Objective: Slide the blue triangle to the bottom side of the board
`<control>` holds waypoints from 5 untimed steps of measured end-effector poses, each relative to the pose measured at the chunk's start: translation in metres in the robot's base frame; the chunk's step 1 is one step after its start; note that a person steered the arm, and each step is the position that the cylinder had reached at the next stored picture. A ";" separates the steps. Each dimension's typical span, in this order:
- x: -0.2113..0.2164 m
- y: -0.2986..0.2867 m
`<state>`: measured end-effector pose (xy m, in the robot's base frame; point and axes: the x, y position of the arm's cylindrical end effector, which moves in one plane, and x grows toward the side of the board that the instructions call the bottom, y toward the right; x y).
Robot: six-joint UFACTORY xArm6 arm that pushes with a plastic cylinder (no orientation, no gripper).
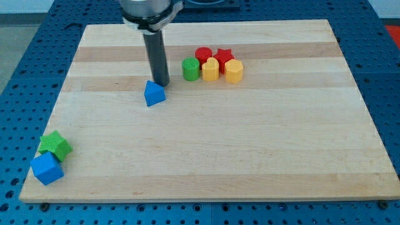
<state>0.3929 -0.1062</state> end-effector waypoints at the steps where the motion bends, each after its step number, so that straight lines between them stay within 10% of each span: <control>1: 0.051 -0.013; 3: 0.125 -0.016; 5: 0.113 -0.016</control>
